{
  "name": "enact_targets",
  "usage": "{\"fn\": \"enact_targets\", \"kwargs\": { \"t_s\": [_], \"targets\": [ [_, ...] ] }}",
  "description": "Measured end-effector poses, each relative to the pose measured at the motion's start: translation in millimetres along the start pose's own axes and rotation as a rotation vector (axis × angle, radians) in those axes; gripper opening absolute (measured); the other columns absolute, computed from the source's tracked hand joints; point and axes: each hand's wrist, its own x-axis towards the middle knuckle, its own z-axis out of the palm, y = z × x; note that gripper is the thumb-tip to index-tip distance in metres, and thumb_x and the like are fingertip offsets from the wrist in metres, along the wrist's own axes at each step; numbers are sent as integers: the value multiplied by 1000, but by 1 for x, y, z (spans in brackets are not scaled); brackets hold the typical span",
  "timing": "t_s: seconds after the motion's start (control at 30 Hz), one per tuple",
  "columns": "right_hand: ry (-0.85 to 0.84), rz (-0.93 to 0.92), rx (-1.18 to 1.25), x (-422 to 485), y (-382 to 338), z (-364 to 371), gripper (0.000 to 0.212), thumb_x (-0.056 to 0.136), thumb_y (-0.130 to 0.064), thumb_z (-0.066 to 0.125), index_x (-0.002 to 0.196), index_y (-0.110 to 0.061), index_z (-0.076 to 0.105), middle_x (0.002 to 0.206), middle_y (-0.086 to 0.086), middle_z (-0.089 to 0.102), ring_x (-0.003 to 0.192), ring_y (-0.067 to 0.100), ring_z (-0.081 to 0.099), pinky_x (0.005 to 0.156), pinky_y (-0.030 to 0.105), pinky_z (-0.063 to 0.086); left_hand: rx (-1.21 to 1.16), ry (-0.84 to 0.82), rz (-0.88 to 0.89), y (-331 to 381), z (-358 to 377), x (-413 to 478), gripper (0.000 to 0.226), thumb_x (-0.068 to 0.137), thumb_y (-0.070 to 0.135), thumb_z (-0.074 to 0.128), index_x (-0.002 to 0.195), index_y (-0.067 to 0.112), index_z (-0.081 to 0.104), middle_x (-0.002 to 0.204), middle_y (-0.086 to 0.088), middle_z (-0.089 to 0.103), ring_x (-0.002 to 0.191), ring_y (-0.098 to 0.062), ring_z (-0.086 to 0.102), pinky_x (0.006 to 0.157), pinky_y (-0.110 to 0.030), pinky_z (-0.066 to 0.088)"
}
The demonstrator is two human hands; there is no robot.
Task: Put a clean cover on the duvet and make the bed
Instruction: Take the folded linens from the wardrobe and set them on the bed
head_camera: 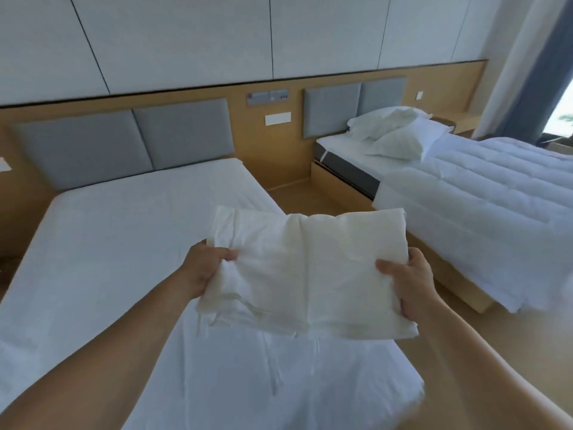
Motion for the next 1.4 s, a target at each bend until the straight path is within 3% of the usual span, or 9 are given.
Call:
{"fn": "enact_targets", "kwargs": {
  "t_s": [0.17, 0.3, 0.47, 0.6, 0.73, 0.87, 1.03, 1.17, 1.4],
  "targets": [
    [87, 19, 1, 42, -13, -108, 34, 75, -5, 76, 98, -20, 56, 105, 10, 66, 94, 34, 65, 85, 55, 56, -4, -73, -14, 9, 126, -3, 24, 77, -6, 71, 95, 10, 68, 100, -15, 72, 89, -36, 70, 73, -40, 58],
    [133, 36, -1, 86, -15, -171, 40, 73, -6, 76, 105, -19, 57, 105, 9, 67, 93, 33, 66, 84, 54, 57, 24, -137, -47, 13, 206, 15, 29, 75, -4, 72, 102, 4, 69, 104, -19, 73, 93, -41, 69, 86, -52, 57],
    [162, 49, -29, 157, -20, -215, 39, 76, -5, 75, 108, -17, 57, 105, 9, 67, 92, 33, 66, 85, 52, 57, 54, -167, -67, 15, 291, 62, 31, 75, -1, 73, 105, 6, 67, 108, -17, 70, 97, -41, 67, 91, -53, 55],
    [190, 23, -100, 238, -35, -239, 34, 76, -2, 73, 99, -19, 56, 99, 8, 65, 87, 29, 64, 82, 48, 57, 29, -176, -87, 14, 363, 117, 36, 77, 2, 73, 112, 4, 64, 110, -16, 68, 99, -40, 65, 93, -51, 54],
    [168, 8, -203, 321, -61, -256, 35, 79, -4, 73, 105, -17, 54, 96, 4, 61, 83, 24, 60, 79, 42, 53, 7, -154, -116, 26, 426, 166, 28, 79, 3, 73, 106, 4, 64, 107, -15, 67, 93, -34, 64, 81, -40, 54],
    [151, 1, -229, 399, -80, -268, 36, 80, -7, 73, 108, -18, 53, 99, 3, 59, 85, 23, 58, 79, 43, 51, 25, -145, -102, 55, 476, 213, 14, 82, 7, 72, 91, 11, 63, 104, -12, 66, 91, -33, 62, 82, -41, 51],
    [101, 8, -216, 505, -94, -269, 42, 78, -8, 76, 114, -16, 55, 108, 7, 62, 94, 30, 62, 87, 51, 55, 51, -73, -87, 84, 521, 273, 27, 83, 15, 74, 106, 10, 61, 107, -9, 64, 100, -36, 60, 97, -51, 49],
    [0, 17, -224, 590, -105, -260, 42, 78, -11, 77, 114, -17, 55, 108, 6, 62, 95, 29, 61, 90, 53, 54, 18, 14, -77, 101, 555, 314, 17, 85, 11, 72, 96, 15, 59, 101, -6, 62, 89, -29, 59, 86, -44, 48],
    [-200, -27, -331, 724, -143, -212, 37, 78, -10, 75, 108, -14, 53, 105, 9, 60, 95, 32, 59, 88, 52, 53, -45, 223, -99, 125, 578, 367, 37, 84, 13, 73, 118, 12, 59, 111, -8, 64, 97, -32, 62, 84, -43, 51]
  ]
}}
